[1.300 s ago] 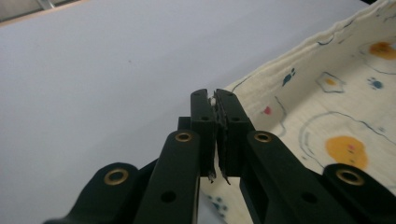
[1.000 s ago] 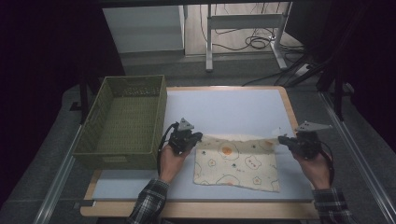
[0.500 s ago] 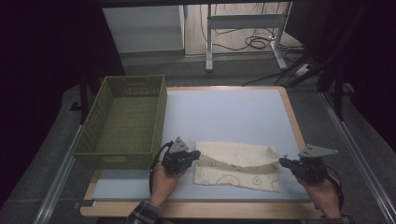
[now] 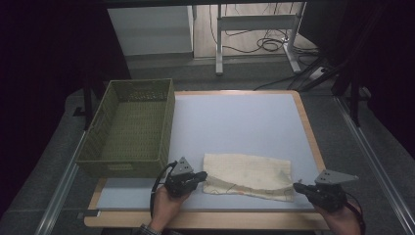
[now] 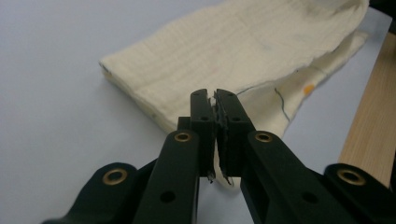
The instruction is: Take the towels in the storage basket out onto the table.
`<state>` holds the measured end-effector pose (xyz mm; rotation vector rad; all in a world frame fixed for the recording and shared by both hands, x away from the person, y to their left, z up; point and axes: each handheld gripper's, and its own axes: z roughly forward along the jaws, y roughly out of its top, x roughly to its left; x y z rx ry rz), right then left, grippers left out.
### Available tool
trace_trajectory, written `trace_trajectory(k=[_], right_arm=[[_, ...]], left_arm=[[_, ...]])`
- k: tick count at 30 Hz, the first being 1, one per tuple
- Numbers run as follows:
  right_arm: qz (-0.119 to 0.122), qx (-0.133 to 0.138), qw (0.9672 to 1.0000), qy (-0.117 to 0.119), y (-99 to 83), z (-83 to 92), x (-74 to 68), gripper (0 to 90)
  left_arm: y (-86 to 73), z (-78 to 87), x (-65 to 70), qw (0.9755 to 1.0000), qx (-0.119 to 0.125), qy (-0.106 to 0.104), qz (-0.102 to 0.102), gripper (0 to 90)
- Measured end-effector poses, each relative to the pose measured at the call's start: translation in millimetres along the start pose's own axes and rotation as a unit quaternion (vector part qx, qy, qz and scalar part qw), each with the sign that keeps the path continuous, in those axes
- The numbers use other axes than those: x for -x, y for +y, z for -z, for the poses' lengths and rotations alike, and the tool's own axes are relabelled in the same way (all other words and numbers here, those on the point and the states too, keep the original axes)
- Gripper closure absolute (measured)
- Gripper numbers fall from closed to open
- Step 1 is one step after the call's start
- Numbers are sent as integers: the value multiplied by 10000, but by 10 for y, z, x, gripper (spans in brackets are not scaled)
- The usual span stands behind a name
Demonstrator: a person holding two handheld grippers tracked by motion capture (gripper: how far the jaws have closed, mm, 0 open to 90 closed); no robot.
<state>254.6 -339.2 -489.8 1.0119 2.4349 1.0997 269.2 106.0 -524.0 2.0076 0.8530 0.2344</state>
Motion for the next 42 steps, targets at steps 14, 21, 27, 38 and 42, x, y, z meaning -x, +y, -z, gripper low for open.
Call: trace_trajectory(k=[14,21,27,38,42], right_arm=[[-183,-102,9995,248,-146,119,-5,766],[-309,1,9994,-123,-76,184,147,694],[-443,129,9987,-201,54,43,311,684],[-350,23,9978,-563,548,-499,548,603],[-381,-244,9968,-659,539,-687,617,580]], left_arm=[[-192,84,19,9996,-213,-200,34,511],[-79,48,-96,9996,-238,91,77,454],[142,-151,-172,9994,-195,244,175,419],[557,-479,-420,9961,-150,802,341,406],[520,-546,-533,9938,-288,968,466,418]])
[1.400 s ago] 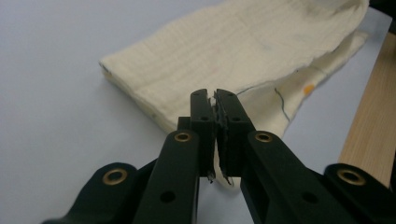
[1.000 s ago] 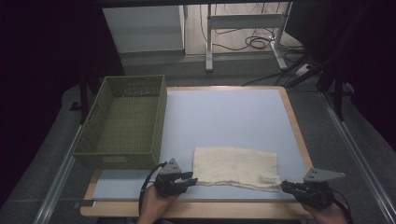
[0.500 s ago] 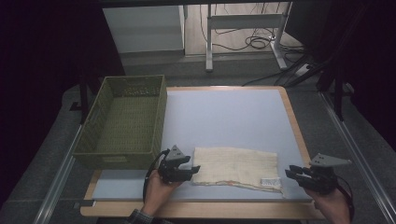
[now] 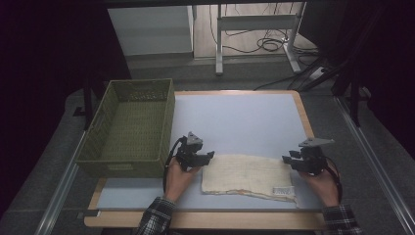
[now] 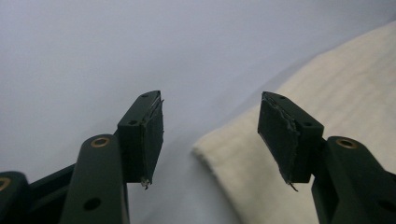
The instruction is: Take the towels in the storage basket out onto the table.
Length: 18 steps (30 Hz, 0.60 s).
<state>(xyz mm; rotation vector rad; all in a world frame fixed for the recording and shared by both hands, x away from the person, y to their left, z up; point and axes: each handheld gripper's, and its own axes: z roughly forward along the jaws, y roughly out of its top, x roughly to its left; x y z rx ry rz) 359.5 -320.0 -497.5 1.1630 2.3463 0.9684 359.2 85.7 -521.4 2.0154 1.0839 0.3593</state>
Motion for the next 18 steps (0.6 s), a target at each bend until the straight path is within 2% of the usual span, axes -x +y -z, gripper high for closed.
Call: trace_trajectory(k=[3,7,8,9,11,14,15,18], right_arm=[[34,-128,9999,31,-124,-71,-11,568],[51,-94,9999,0,-185,-77,-22,575],[56,-81,9999,26,-189,-77,-19,607],[63,-77,9999,106,-188,-78,-20,672],[139,-103,9994,295,-172,-89,-45,823],[257,-212,9990,295,-131,-97,-67,854],[273,-238,9990,263,-111,-102,-68,856],[218,-206,9992,255,-66,-133,-14,857]], left_arm=[[-60,-62,-32,9998,-148,90,-19,425],[-99,-140,-44,9996,-272,75,-84,436],[-108,-161,-31,9995,-260,103,-138,440],[-115,-161,-21,9993,-226,20,-289,457],[-122,-156,-6,9992,-218,-99,-322,596],[-115,-138,17,9982,-294,-324,-399,786],[-114,-133,28,9982,-303,-290,-440,830],[-122,-82,58,9979,-260,-227,-540,840]])
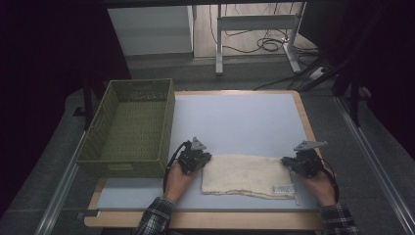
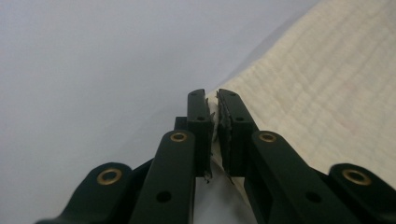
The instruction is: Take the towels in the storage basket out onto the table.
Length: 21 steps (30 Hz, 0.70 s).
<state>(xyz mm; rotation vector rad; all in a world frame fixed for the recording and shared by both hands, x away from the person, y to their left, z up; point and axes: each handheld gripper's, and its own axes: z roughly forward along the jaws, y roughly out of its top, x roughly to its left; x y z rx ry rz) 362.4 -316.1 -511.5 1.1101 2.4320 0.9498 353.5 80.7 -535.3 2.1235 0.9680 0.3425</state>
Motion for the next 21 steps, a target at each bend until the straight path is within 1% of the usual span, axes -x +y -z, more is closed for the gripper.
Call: trace_trajectory(k=[2,3,4,7,8,9,10,12,13,14,15,16,17,19,20,21], right_arm=[[-35,41,10000,-39,52,-41,58,857],[-52,81,9999,-44,112,-79,105,856],[-52,81,9999,-44,112,-79,105,856],[-81,155,9998,-48,241,-162,199,854],[-146,125,9998,-29,284,-203,237,851],[-192,82,9998,-1,311,-249,262,848],[-186,18,9998,-5,324,-272,268,845],[-191,18,9998,-10,331,-285,257,833],[-203,80,9998,-10,325,-256,250,795],[-203,80,9998,-10,325,-256,250,795],[-234,121,9997,-3,316,-235,249,746],[-282,124,9995,-18,305,-214,249,699],[-338,84,9994,-89,289,-181,252,674],[-415,118,9990,-71,261,-137,261,646],[-510,147,9986,-26,244,-111,263,627],[-566,166,9982,51,227,-87,265,605]], left_arm=[[-19,55,7,10000,78,-6,31,838],[-40,123,18,9998,170,11,66,837],[-40,123,18,9998,170,11,66,837],[-80,202,34,9995,287,-25,137,834],[-95,194,30,9996,255,-28,144,827],[-105,175,20,9997,215,-9,146,809],[-110,160,6,9997,183,14,134,775],[-113,112,-23,9997,182,5,161,685],[-105,65,-44,9997,170,45,157,610],[-105,65,-44,9997,170,45,157,612],[-100,45,-49,9998,169,42,136,612],[-97,22,-46,9998,125,114,87,602],[-98,8,-47,9998,108,153,31,574],[-95,0,-62,9998,95,175,100,528],[-95,-2,-81,9998,87,136,149,493],[-97,-1,-95,9998,75,50,204,479]])
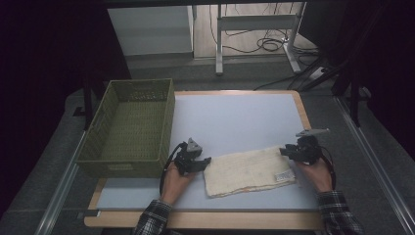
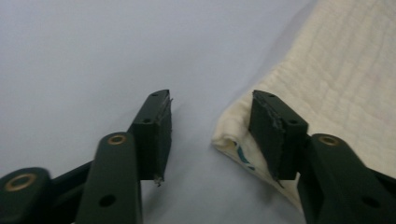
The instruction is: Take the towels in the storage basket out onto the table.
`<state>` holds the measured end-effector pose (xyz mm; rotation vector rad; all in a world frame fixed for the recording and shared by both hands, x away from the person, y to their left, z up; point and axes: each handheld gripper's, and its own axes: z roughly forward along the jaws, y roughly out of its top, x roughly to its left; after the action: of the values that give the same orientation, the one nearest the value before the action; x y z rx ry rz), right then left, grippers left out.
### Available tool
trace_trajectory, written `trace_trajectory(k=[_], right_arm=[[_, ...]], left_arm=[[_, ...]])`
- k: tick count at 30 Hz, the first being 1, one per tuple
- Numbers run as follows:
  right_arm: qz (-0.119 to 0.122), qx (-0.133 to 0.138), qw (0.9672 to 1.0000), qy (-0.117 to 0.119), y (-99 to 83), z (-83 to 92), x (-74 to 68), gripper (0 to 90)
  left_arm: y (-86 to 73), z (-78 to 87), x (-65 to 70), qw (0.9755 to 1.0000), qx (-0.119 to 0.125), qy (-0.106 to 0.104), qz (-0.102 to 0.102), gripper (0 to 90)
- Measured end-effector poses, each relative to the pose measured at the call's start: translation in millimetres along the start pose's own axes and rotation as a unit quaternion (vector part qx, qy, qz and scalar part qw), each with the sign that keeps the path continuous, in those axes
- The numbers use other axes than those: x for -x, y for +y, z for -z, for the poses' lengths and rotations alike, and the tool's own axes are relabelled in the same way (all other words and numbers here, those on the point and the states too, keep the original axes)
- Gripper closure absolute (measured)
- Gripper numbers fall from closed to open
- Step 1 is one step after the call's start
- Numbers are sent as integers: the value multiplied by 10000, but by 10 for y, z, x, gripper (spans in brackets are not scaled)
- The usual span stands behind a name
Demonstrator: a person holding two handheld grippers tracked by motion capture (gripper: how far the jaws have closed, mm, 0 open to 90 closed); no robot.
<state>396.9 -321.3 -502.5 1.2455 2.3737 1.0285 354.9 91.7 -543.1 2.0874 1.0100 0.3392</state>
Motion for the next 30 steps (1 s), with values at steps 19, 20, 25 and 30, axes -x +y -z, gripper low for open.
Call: trace_trajectory(k=[19,20,25,30], right_arm=[[689,86,9969,362,-185,182,-693,401],[800,52,9956,482,-189,163,-797,401],[951,18,9929,712,-174,95,-980,401],[1187,-57,9877,1020,-147,-20,-1226,427]], left_arm=[[-14,-13,10,10000,23,-35,-89,400],[-14,-13,10,9999,22,-37,-91,399],[-15,-13,10,10000,24,-37,-88,397],[-15,-13,8,10000,23,-41,-83,396]])
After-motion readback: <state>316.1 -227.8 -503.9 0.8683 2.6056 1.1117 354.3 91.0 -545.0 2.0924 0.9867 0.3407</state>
